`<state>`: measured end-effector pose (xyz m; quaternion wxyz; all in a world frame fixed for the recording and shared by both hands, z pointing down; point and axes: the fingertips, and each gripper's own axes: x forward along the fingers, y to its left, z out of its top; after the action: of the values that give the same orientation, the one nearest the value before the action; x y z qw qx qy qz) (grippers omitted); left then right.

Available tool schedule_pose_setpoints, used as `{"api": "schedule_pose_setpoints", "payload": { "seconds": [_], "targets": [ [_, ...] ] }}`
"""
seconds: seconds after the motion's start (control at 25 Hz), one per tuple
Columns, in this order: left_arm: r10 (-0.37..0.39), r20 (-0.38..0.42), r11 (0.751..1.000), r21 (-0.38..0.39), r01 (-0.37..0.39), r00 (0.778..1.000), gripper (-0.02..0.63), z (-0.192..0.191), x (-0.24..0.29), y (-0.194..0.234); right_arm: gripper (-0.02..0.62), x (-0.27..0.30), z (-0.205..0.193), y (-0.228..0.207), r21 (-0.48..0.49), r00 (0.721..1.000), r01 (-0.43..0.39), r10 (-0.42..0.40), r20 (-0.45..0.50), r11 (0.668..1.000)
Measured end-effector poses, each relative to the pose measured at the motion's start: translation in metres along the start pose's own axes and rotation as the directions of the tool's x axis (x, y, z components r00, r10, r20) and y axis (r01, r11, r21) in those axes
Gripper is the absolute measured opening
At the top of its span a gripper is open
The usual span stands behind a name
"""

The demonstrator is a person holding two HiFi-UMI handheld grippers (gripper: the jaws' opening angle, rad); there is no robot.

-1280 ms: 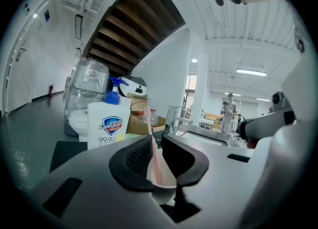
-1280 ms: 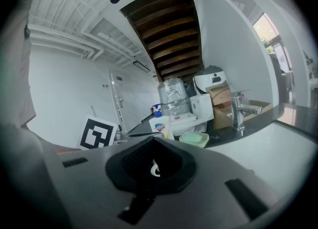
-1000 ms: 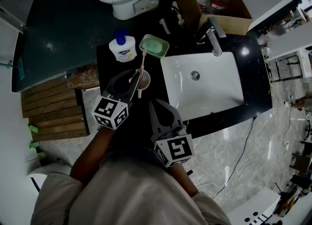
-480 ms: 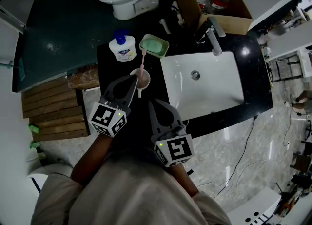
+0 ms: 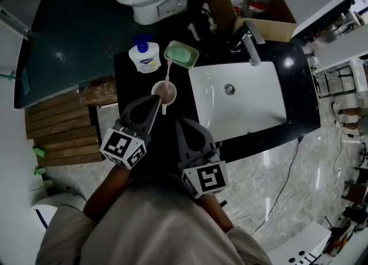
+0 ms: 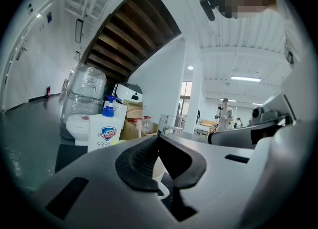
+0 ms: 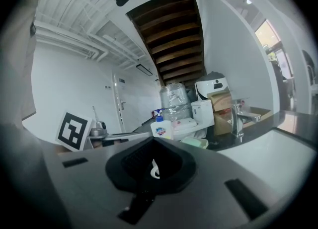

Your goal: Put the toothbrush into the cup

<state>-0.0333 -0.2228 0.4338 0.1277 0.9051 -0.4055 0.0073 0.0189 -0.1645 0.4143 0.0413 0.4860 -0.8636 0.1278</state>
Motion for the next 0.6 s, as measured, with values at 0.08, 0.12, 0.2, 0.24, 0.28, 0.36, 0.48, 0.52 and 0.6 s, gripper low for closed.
{"api": "schedule_pose_setpoints", "payload": {
  "seconds": [0.08,0.12,0.2,0.24,0.28,0.36,0.48,0.52,0.6],
  "targets": [
    [0.005,0.007,1.000,-0.004,-0.004,1.000,0.009,0.002,-0.004,-0.001,0.005,-0.002,0.001,0.001,0.000,1.000,0.001,-0.001,0.003,1.000],
    [0.006,0.008,1.000,0.000,-0.006,1.000,0.011,0.002,-0.005,-0.001,0.005,-0.003,0.001,0.001,0.001,1.000,0.001,-0.002,0.006,1.000],
    [0.009,0.007,1.000,0.003,-0.009,1.000,0.011,0.002,-0.007,0.000,0.005,-0.004,0.001,0.000,0.001,1.000,0.006,-0.006,0.011,1.000],
    [0.011,0.007,1.000,0.001,-0.011,1.000,0.011,0.000,-0.008,0.001,0.005,-0.006,0.001,0.000,0.001,1.000,0.008,-0.008,0.012,1.000],
    [0.014,0.007,1.000,-0.001,-0.014,1.000,0.011,0.000,-0.009,0.002,0.005,-0.007,0.001,0.000,0.001,1.000,0.010,-0.010,0.014,1.000],
    [0.017,0.006,1.000,-0.005,-0.017,1.000,0.009,-0.001,-0.012,0.002,0.005,-0.009,0.000,0.000,0.000,1.000,0.013,-0.013,0.016,1.000],
    [0.020,0.000,1.000,-0.014,-0.020,1.000,0.011,-0.002,-0.016,0.001,0.005,-0.010,0.001,0.001,0.004,1.000,0.012,-0.012,0.016,1.000],
    [0.021,-0.002,1.000,-0.011,-0.021,1.000,0.011,-0.003,-0.017,0.000,0.005,-0.010,0.001,0.002,0.005,1.000,0.010,-0.010,0.018,1.000],
    [0.026,-0.010,1.000,0.016,-0.026,1.000,0.011,-0.005,-0.019,0.000,0.005,-0.010,0.000,0.004,0.004,1.000,0.002,-0.002,0.018,1.000]
  ]
}}
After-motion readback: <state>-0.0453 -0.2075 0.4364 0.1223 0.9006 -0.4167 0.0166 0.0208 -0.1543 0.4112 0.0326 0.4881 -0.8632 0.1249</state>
